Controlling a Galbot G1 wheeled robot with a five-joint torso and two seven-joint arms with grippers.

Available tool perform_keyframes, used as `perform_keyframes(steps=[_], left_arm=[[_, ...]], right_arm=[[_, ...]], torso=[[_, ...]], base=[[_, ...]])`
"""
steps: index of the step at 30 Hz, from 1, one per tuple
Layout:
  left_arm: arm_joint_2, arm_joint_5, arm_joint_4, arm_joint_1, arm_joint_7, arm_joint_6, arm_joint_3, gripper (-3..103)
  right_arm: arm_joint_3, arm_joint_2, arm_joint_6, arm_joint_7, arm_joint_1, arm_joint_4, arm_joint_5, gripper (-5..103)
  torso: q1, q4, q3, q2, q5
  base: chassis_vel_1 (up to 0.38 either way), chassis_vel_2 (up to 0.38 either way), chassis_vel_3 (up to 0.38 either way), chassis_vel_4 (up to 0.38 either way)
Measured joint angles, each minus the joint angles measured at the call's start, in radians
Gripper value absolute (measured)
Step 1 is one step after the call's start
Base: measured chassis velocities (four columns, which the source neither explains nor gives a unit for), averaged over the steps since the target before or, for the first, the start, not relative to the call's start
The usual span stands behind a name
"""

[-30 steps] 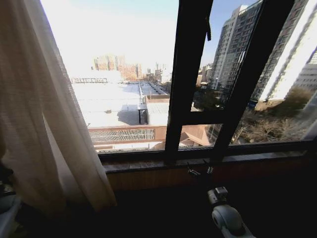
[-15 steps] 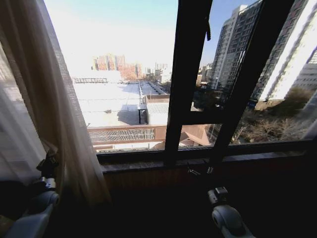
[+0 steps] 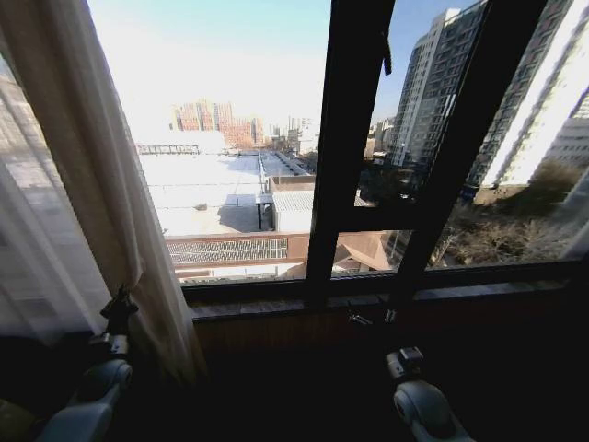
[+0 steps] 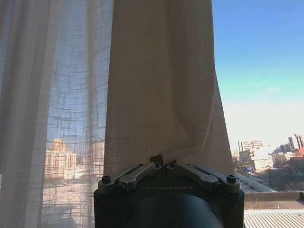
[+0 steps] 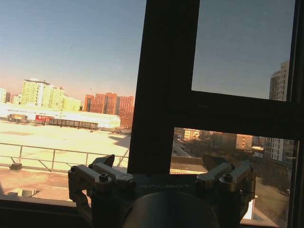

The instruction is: Open the curtains by pulling them apart, changing their state from closed to fully open.

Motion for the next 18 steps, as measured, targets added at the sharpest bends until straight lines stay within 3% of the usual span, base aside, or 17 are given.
perform_keyframes(steps=[18], left_arm=[[-0.002,-0.001,0.022,-0.009,0.024,-0.025,0.009,0]], right_arm=[[0.000,0.000,0.000,0.000,0.000,0.000,0.000,100]], torso=[[0.000,0.0004,0.000,0.000,-0.0004]], base=[[0.078,0.085,-0.082,-0.075]])
